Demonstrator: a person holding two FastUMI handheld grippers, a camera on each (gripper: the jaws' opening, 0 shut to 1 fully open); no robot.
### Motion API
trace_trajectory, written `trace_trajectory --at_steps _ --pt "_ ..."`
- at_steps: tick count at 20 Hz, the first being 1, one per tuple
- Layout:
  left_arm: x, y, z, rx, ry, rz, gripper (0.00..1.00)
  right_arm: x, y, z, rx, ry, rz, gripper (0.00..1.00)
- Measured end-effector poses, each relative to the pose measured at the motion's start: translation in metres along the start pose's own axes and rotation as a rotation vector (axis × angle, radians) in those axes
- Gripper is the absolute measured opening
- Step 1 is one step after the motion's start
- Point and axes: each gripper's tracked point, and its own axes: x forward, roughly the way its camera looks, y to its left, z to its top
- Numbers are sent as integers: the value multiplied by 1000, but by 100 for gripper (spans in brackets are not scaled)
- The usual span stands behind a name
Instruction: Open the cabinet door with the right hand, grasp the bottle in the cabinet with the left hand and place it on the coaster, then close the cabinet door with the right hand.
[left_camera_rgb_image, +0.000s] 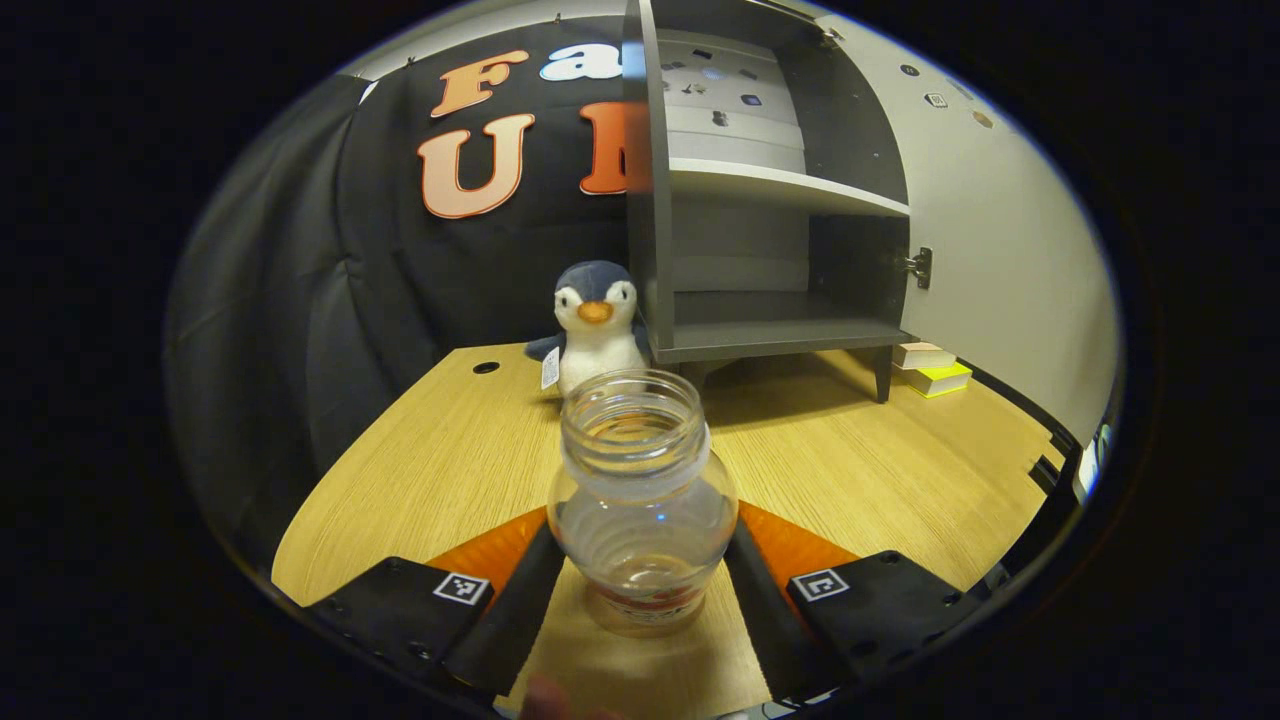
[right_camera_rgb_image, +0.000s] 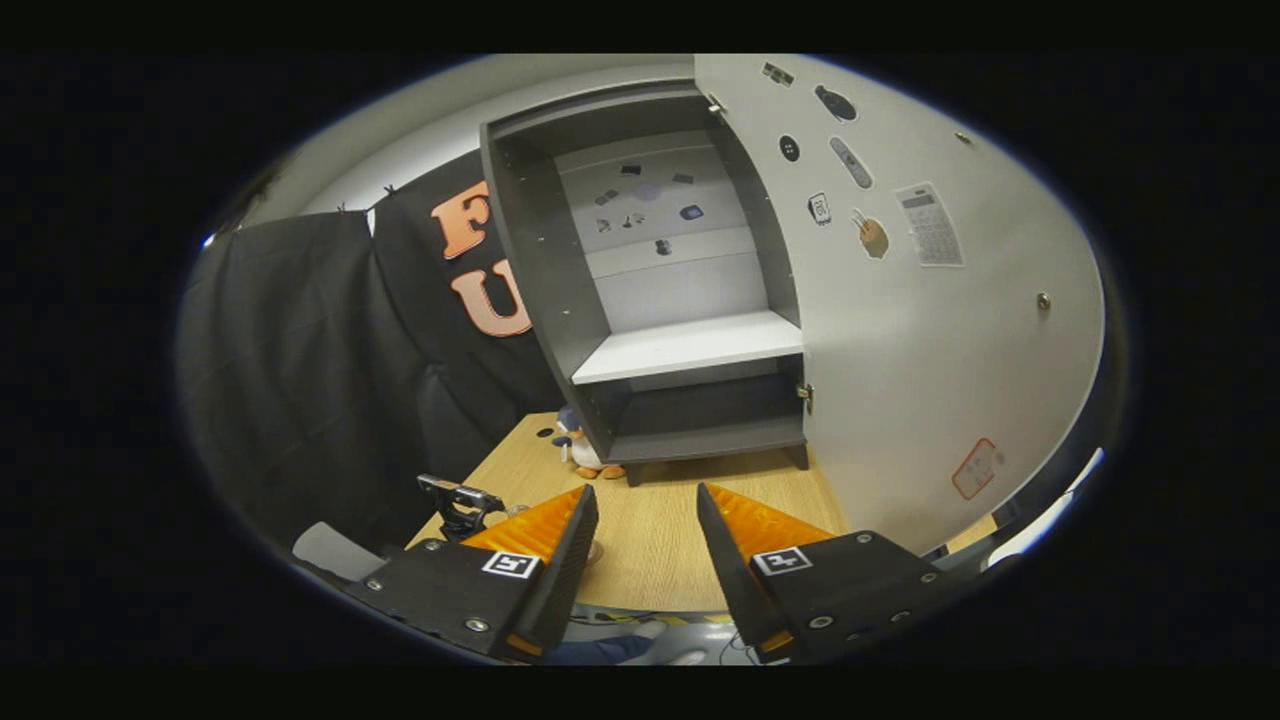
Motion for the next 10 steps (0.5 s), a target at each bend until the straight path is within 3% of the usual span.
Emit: trace_trajectory --at_steps 10 --pt "-30 -2 23 42 -63 1 96 -22 6 0 -8 -27 23 63"
